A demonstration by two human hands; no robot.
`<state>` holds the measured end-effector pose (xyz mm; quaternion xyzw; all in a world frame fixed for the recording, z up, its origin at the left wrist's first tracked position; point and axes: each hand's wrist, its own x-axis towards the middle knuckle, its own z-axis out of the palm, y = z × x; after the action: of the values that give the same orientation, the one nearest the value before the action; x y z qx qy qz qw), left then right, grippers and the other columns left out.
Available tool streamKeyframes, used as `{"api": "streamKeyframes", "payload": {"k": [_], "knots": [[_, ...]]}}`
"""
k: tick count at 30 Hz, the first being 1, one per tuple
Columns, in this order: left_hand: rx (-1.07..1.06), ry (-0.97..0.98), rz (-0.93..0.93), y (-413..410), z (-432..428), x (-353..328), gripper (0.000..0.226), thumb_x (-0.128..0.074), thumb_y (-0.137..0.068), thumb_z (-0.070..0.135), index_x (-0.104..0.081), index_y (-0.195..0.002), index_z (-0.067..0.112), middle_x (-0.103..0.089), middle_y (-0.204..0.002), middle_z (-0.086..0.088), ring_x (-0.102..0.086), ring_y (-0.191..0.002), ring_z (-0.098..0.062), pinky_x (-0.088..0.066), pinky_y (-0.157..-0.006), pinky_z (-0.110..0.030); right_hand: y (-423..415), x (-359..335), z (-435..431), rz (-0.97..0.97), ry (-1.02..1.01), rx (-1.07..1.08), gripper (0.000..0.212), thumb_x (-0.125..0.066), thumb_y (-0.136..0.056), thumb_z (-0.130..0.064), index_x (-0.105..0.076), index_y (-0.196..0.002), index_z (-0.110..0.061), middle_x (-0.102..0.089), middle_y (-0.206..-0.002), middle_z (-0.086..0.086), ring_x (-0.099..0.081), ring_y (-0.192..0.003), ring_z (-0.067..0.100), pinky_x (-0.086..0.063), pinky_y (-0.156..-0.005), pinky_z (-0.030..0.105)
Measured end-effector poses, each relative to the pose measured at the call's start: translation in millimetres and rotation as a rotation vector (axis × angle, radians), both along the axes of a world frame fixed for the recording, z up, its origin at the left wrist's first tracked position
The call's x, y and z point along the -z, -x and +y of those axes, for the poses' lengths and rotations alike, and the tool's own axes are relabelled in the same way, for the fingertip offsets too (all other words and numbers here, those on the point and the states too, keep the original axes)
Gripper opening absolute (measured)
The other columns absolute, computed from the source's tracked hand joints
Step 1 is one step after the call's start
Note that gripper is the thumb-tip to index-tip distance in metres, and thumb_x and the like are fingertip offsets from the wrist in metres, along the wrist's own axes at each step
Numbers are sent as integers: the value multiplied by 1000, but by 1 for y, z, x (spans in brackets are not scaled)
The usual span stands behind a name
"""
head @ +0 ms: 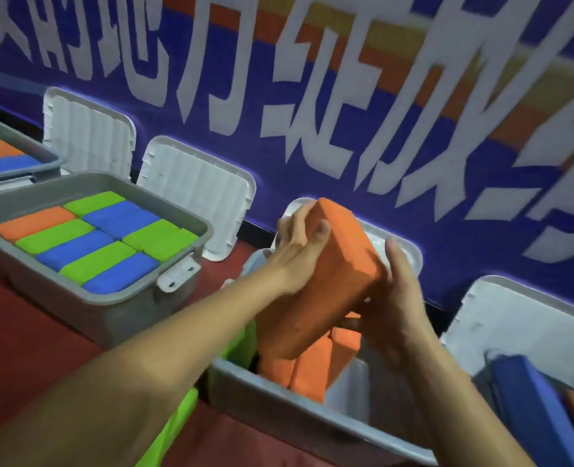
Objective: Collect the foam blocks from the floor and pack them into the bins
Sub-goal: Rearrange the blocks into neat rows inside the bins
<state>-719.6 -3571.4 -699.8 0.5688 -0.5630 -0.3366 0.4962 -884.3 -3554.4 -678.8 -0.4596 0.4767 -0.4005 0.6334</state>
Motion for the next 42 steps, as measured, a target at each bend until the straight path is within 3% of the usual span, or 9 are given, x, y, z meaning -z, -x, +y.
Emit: {"api": "streamKeyframes", "payload": {"k": [4, 9, 13, 17, 21, 28, 32, 37, 42], "knots": [[199, -149, 115, 69, -25, 0, 98, -16, -68, 95, -13, -152, 45, -28, -141, 4, -39, -135, -18, -26, -113, -35, 65, -15, -4, 114, -26, -20, 71, -55, -80, -79, -71, -124, -24, -72, -118, 20, -65, -109, 51, -53, -92, 60], [304, -279, 11, 121, -48, 34, 65, -18, -95, 77, -18, -145, 37, -34, -143, 3, -47, -125, -25, -31, -110, -40, 101, 16, -4, 290, 69, 150, 49, -62, -97, -44, -40, -139, -55, -66, -122, -19, -74, -98, 20, -61, -76, 56], [405, -297, -85, 129, -62, 65, 58, -15, -99, 68, -17, -145, 33, -29, -149, -1, -43, -131, -19, -28, -112, -34, 108, 39, -11, 348, -48, 182, 41, -61, -94, -35, -46, -127, -54, -68, -120, -3, -73, -97, 26, -62, -62, 48], [464, -287, -163, 125, -65, 91, 54, -19, -104, 57, -18, -149, 28, -27, -149, -2, -37, -140, -18, -23, -118, -32, 102, 68, -26, 577, -53, 270, 47, -65, -79, -67, -38, -111, -45, -63, -118, 6, -65, -102, 22, -53, -96, 51], [427, -308, -187, 122, -63, 103, 49, -19, -105, 56, -25, -142, 25, -34, -133, -2, -43, -135, -24, -27, -117, -37, 92, 82, -34, 703, 48, 237, 51, -51, -103, -44, -28, -139, -15, -53, -135, 11, -55, -107, 21, -32, -91, 24], [377, -339, -289, 111, -58, 128, 48, -20, -106, 52, -27, -143, 22, -34, -143, -10, -44, -135, -29, -29, -113, -34, 84, 118, -42, 697, 41, 130, 59, -46, -101, -56, -26, -149, -30, -58, -140, 4, -59, -123, 23, -41, -106, 36], [345, -389, -600, 103, -61, 165, 53, -17, -108, 49, -23, -153, 23, -29, -157, -4, -25, -148, -21, -17, -121, -41, 66, 160, -46, 735, -27, 88, 53, -42, -105, -49, -24, -149, -26, -60, -139, 13, -60, -124, 31, -43, -99, 34], [426, -408, -980, 70, -63, 206, 58, -2, -105, 55, 11, -159, 39, 20, -166, 12, 20, -153, -10, 14, -122, -51, 50, 211, -50, 808, -145, 84, 63, -28, -107, -50, -1, -161, -33, -37, -153, 26, -48, -133, 41, -35, -110, 43], [439, -164, -1235, 52, -62, 238, 64, -5, -105, 53, -38, -155, 30, -34, -161, -7, -36, -147, -27, -19, -115, -52, 50, 234, -64, 942, -190, -19, 67, -19, -104, -58, 21, -156, -41, -16, -161, 28, -44, -137, 43, -33, -113, 52]]}}
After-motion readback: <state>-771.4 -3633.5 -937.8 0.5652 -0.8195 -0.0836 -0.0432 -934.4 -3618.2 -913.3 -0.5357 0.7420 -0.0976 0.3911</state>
